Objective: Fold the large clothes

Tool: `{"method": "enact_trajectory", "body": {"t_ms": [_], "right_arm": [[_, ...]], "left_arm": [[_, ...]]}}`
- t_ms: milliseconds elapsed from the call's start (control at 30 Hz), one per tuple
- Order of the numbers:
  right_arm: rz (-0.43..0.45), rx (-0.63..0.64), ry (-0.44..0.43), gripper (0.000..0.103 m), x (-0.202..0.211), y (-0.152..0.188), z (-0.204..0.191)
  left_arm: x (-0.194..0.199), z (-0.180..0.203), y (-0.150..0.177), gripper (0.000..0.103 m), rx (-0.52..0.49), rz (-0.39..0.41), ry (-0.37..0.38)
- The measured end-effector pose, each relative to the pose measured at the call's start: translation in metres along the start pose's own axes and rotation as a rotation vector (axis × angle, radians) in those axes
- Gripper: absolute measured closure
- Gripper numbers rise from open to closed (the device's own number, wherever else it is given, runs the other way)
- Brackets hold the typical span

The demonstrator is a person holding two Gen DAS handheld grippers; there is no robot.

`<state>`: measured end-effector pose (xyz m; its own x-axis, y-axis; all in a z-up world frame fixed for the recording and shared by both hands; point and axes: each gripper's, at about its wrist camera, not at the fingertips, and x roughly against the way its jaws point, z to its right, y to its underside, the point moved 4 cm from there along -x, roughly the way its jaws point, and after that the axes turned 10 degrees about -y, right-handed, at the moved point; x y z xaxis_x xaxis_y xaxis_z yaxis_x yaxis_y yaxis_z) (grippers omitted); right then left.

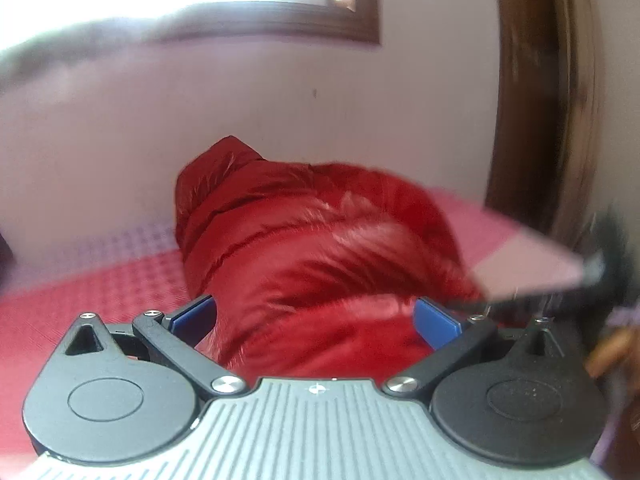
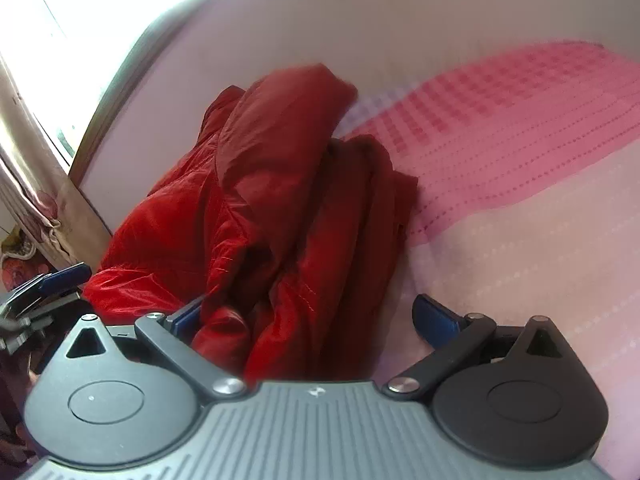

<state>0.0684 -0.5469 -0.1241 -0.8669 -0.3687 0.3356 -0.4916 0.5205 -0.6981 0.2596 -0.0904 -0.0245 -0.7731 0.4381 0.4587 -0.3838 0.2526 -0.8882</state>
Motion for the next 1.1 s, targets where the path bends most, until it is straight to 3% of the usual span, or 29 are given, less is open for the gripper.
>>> {"method": "enact_trajectory", "body": {"t_ms": [67, 200, 433, 533, 833, 1100], "right_arm": [[-0.005, -0.008, -0.013, 0.0, -0.001, 0.0, 0.002], [-0.017, -0.02, -0.036, 0.0, -0.001, -0.003, 0.005], [-0.028, -0.052, -0.135, 0.0, -0.002, -0.004, 0.014], [-0.042, -0.06, -0.169, 0.0, -0.005, -0.007, 0.015], [-0.116, -0.08, -0.262, 0.0, -0.03, -0.02, 0.018], [-0.158, -0.078, -0.282, 0.0, -0.047, -0.028, 0.017]], "left_arm": [[-0.005, -0.026, -0.007, 0.0, 0.129, -0.013, 0.072], [-0.033, -0.068, -0.01, 0.0, 0.237, -0.092, 0.103], [-0.1, -0.11, 0.023, 0.0, 0.485, -0.346, 0.419], [-0.114, -0.113, 0.031, 0.0, 0.531, -0.367, 0.493], [-0.134, -0.104, 0.029, 0.0, 0.496, -0.44, 0.534], [-0.138, -0.089, 0.025, 0.0, 0.484, -0.443, 0.474]]}}
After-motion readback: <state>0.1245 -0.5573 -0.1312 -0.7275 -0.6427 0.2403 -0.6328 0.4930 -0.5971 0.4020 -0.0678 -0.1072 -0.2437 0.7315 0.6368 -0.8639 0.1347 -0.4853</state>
